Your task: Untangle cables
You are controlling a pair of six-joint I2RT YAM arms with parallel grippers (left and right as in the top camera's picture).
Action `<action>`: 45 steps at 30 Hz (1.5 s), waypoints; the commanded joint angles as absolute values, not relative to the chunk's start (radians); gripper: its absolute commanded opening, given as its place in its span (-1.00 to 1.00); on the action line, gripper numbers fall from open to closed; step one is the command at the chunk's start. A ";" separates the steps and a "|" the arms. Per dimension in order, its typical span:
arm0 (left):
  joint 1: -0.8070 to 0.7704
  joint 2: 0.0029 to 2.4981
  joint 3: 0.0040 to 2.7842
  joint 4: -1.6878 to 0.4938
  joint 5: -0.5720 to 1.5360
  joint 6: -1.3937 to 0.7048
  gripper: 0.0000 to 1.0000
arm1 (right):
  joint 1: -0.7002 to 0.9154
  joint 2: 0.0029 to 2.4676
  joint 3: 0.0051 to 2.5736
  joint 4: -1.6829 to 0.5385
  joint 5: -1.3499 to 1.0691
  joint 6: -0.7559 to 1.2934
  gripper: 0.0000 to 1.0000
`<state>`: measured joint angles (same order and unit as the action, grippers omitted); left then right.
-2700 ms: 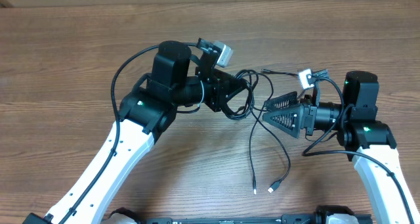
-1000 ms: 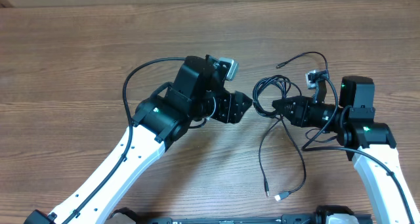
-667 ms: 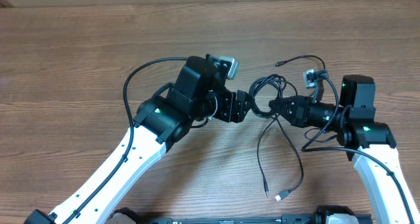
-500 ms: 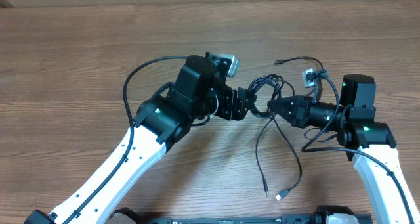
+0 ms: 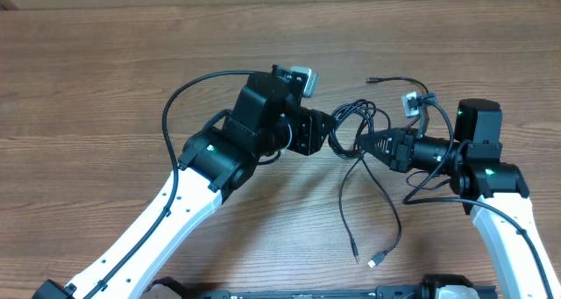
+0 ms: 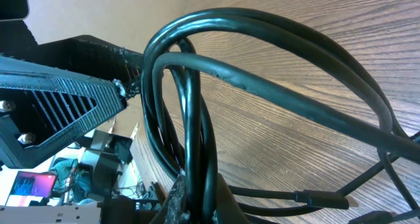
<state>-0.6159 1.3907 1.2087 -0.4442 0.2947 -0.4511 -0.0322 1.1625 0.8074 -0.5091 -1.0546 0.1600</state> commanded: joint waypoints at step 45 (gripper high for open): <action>-0.655 1.439 1.221 -0.170 0.634 -0.577 -0.91 | -0.035 1.162 0.813 -0.539 -0.978 0.104 -0.93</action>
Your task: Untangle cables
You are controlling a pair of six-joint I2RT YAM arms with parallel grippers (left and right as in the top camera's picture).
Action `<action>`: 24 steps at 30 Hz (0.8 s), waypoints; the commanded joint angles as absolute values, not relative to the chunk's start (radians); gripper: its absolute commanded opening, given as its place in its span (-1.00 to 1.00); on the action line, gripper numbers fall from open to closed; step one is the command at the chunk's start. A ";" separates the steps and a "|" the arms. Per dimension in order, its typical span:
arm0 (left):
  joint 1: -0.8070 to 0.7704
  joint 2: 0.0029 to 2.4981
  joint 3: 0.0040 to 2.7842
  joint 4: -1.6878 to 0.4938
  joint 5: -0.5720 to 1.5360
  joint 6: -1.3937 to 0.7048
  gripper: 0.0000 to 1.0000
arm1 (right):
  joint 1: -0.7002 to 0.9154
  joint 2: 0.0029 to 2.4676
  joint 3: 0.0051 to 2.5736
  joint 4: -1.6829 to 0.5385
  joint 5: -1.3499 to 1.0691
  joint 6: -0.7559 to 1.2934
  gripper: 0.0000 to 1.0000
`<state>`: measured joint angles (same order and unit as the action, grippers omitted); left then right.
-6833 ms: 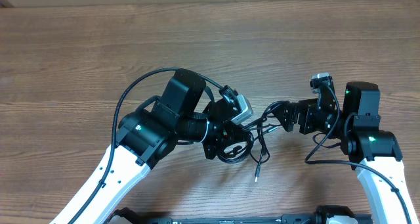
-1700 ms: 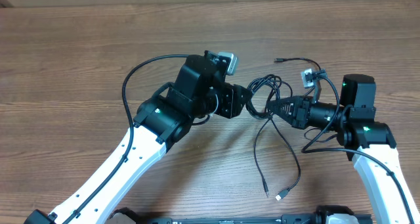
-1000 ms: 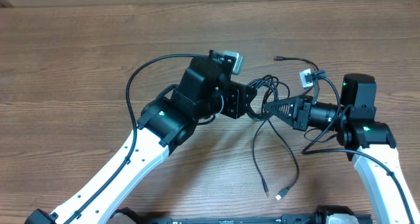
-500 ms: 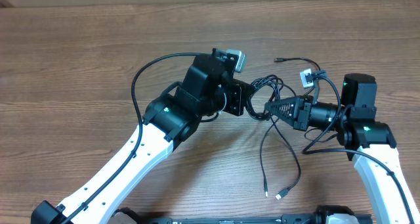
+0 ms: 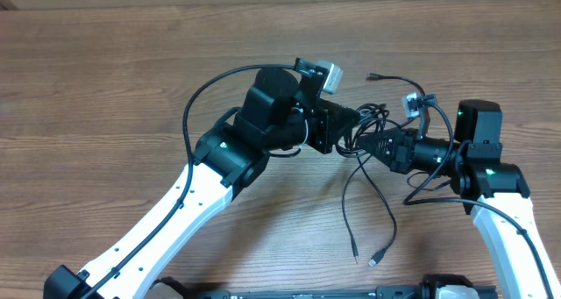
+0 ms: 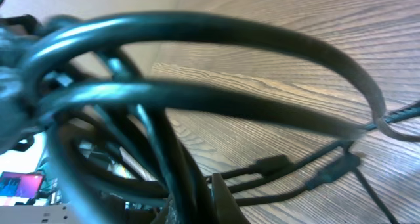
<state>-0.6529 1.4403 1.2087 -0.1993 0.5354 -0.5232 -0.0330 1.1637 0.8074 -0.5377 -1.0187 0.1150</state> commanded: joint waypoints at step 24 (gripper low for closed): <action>-0.452 1.439 1.221 -0.107 0.808 -0.730 -0.87 | -0.035 1.162 0.813 -0.582 -0.849 0.104 -0.93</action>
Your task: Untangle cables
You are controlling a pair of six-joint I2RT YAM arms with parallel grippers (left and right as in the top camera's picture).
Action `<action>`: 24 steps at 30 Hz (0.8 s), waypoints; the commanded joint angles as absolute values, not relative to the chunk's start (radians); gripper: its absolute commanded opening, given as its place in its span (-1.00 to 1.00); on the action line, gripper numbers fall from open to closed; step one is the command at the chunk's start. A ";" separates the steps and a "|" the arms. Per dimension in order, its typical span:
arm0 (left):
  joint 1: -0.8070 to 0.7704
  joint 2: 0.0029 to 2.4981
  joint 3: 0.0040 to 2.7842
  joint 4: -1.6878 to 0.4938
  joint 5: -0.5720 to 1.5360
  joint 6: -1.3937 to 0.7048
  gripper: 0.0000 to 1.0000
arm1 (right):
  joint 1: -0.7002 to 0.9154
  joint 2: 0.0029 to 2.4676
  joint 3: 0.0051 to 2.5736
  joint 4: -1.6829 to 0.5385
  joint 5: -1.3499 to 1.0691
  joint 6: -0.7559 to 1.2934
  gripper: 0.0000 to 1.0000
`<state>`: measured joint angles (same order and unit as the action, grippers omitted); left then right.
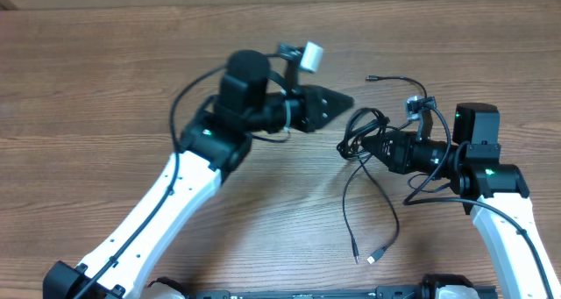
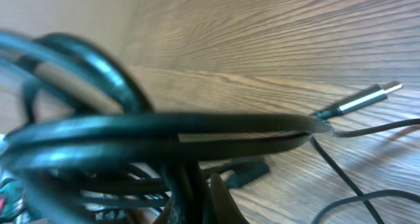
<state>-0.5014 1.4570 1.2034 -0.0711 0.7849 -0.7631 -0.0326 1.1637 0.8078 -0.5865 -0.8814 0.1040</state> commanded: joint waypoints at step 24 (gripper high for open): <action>-0.580 1.440 1.221 -0.290 0.661 -0.509 0.95 | -0.035 1.162 0.813 -0.582 -0.865 0.108 -0.93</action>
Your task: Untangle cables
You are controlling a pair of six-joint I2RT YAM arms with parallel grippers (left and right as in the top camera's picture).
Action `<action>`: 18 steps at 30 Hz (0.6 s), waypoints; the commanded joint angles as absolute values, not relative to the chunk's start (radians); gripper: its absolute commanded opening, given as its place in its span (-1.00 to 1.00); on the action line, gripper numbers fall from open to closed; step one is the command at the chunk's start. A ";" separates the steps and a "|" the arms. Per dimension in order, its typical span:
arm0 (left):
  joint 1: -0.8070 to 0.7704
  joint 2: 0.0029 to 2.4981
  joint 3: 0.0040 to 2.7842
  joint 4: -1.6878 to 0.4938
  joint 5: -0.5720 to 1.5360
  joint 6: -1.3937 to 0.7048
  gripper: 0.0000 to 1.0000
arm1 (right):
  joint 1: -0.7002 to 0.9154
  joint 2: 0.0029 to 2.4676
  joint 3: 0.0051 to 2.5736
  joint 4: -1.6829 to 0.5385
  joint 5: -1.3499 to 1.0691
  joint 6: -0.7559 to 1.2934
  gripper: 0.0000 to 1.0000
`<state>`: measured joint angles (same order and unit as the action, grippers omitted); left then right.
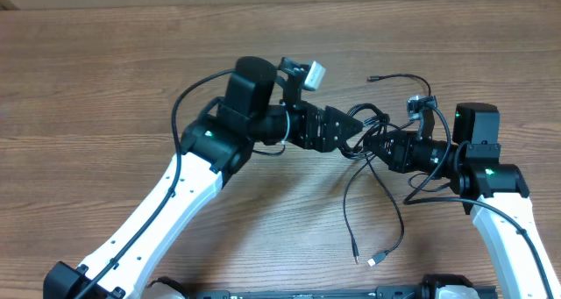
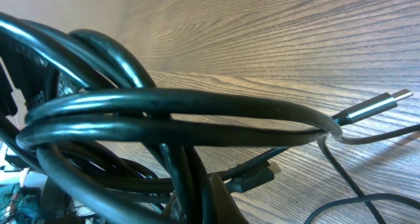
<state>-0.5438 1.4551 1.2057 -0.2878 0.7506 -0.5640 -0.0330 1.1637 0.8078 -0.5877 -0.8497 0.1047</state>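
A tangle of black cables (image 1: 369, 124) hangs at my right gripper (image 1: 373, 145), which is shut on several strands. In the right wrist view the loops (image 2: 177, 115) fill the frame and run down between the fingers of the right gripper (image 2: 197, 207). A silver plug (image 2: 377, 104) and a black connector (image 2: 252, 178) lie on the wood beyond. My left gripper (image 1: 352, 129) points right with its tip at the tangle's left side. Its jaws are edge-on from overhead, so their state does not show.
Two loose cable ends (image 1: 355, 253) (image 1: 375, 260) trail toward the table's front edge. A thin cable with a small plug (image 1: 372, 78) arcs behind the tangle. The wooden table (image 1: 105, 88) is bare to the left.
My left gripper was up and left of the tangle, apart from it. Now its tip is back against the tangle's left side. The right gripper still holds the bundle in the same place.
My left gripper stood at the tangle's left side while the right held the strands. Then the left reached further into the loops. Then it was drawn back up-left with nothing in it and the loops sat bunched at the right gripper. Now it touches the tangle again.
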 commanded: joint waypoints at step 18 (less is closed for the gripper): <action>-0.619 1.451 1.221 -0.402 0.329 -0.513 0.64 | -0.035 1.162 0.813 -0.569 -0.928 0.107 -0.93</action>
